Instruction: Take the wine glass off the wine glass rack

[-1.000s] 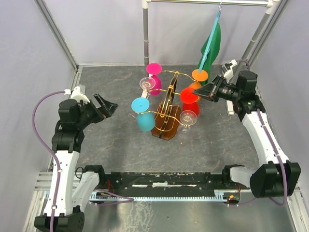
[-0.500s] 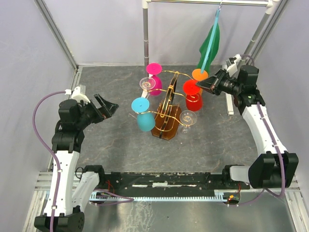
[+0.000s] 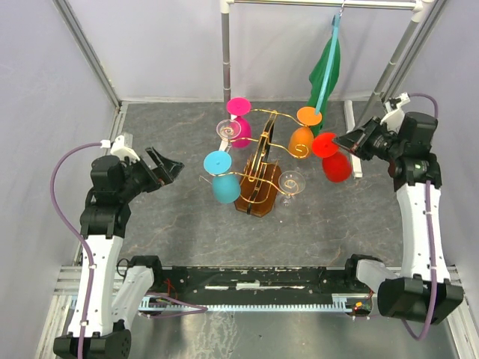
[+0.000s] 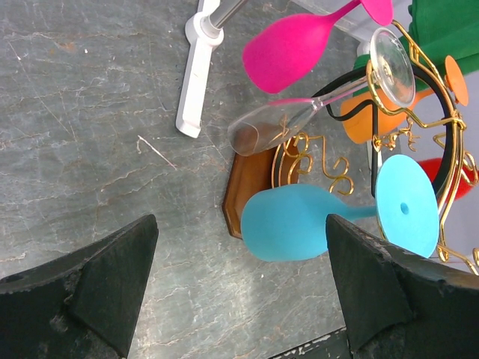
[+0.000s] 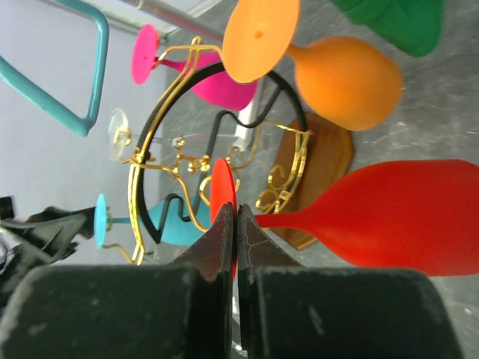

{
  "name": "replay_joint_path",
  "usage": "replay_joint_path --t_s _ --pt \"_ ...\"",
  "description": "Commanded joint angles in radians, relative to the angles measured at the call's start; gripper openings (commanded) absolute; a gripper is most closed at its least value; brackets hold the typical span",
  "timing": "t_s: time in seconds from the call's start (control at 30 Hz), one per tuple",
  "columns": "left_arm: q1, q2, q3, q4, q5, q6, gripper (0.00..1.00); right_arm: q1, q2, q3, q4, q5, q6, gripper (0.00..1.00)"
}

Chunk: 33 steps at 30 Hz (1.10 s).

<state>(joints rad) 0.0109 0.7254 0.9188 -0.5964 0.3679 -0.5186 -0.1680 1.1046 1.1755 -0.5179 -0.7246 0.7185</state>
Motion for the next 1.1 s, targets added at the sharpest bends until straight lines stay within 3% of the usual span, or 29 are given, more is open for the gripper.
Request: replay_joint_path --t_s 0.0,0.3,0.47,0.57,0.67,0.83,1.07 --pt "0.0 -0.024 0.014 -0.004 0.0 0.006 0.99 -0.007 -0.068 0.123 -0.284 0.208 -0.209 0.01" --pt "0.001 -0.023 0.013 -0.065 -0.009 0.024 0.99 -0.001 -0.023 0.213 -0.621 0.771 -0.424 0.01" --pt "0.001 -0.024 0.016 -0.074 0.007 0.025 0.99 0.122 0.077 0.202 -0.753 1.232 -0.452 0.01" --pt "0.001 -0.029 0.031 -0.08 0.01 0.029 0.99 0.18 0.125 0.162 -0.764 1.421 -0.434 0.01" --pt "0.001 -0.03 0.043 -0.082 0.02 0.029 0.99 0.199 0.183 0.146 -0.771 1.51 -0.385 0.01" --pt "0.0 -0.039 0.041 -0.084 0.035 0.026 0.99 0.258 0.37 0.141 -0.85 1.79 -0.24 0.01" --pt "-0.002 -0.058 0.026 -0.083 0.059 0.017 0.99 0.285 0.64 0.213 -1.094 2.025 0.089 0.01"
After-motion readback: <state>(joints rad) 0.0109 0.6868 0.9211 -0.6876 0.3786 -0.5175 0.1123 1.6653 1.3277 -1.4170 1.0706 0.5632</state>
